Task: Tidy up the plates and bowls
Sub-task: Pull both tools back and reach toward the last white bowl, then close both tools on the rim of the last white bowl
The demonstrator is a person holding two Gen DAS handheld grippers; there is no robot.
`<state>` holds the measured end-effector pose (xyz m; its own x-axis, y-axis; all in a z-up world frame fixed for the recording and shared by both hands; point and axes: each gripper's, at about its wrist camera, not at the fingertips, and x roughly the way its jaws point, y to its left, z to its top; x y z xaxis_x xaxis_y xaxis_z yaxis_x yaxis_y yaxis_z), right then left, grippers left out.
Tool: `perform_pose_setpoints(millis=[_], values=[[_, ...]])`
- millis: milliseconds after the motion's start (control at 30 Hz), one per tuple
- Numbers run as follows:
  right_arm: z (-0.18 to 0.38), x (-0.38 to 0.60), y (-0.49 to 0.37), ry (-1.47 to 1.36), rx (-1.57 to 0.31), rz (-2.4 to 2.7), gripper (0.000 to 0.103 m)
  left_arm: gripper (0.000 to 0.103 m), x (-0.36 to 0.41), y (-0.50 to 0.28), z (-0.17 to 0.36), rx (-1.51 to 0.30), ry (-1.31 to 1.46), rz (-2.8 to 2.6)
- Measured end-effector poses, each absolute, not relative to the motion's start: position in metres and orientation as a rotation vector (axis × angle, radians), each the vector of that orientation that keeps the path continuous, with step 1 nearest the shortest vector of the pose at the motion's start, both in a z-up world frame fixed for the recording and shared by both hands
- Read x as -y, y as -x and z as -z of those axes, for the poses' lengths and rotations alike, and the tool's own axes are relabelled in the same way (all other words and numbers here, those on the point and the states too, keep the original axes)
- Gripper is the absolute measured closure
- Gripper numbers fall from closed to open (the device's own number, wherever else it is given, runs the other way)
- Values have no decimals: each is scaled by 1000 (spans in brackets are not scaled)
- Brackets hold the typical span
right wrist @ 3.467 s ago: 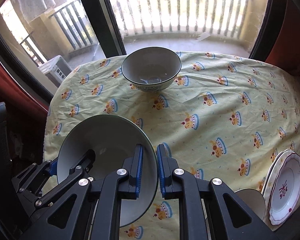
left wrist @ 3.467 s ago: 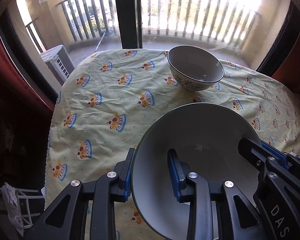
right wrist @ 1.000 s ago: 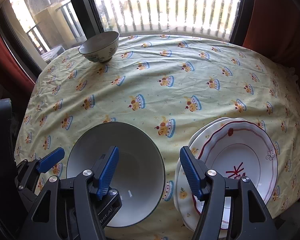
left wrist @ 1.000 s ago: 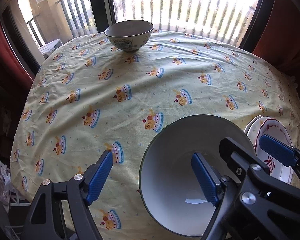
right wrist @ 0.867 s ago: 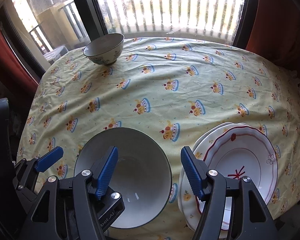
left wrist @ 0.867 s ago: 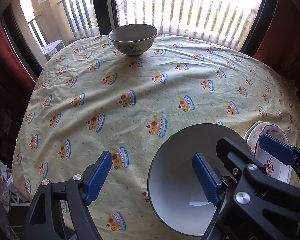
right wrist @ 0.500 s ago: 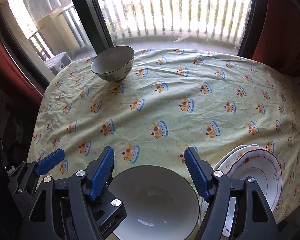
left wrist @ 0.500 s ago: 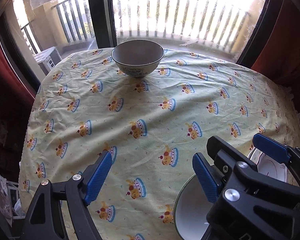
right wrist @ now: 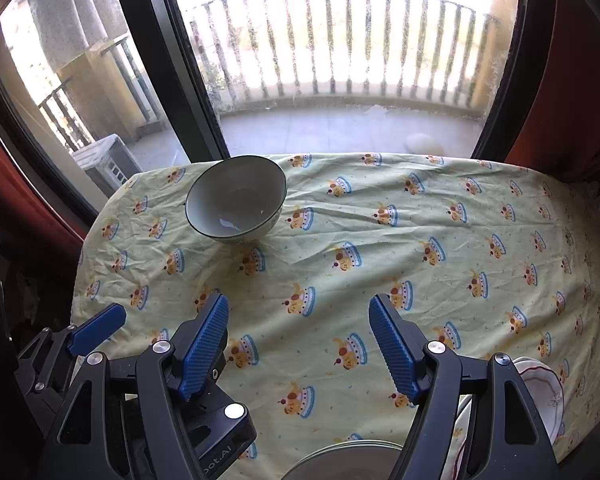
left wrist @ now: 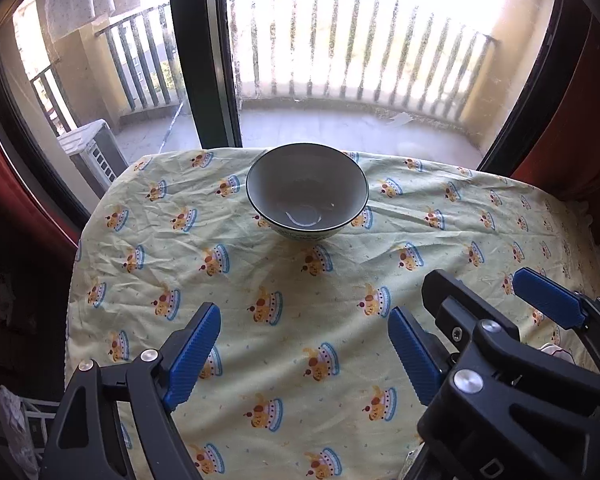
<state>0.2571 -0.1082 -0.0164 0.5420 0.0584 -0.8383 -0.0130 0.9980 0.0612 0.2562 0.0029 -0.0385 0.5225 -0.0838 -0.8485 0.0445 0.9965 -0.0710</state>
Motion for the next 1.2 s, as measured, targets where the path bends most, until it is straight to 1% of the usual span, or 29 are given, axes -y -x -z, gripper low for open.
perform_pose_setpoints(millis=[333,567,967,1067,1133,1200], values=[[13,80,-306,-44,-964,31,27,16,-25,-309,35,-976,14,80],[21,71,-345,-78,-940,86,27,16,-36,-352,44,-961,0,56],[51,60,-400,-98,-965,129,27,17,-50,-404,78,-995,9,-3],[61,56,-406,-97,-963,139,28,24,-53,-411,89,-1008,20,-6],[69,55,-411,-104,-976,136,34,32,-54,-415,97,-1029,35,1],[77,55,-415,-108,-991,130,38,38,-54,-419,105,-1043,46,6]])
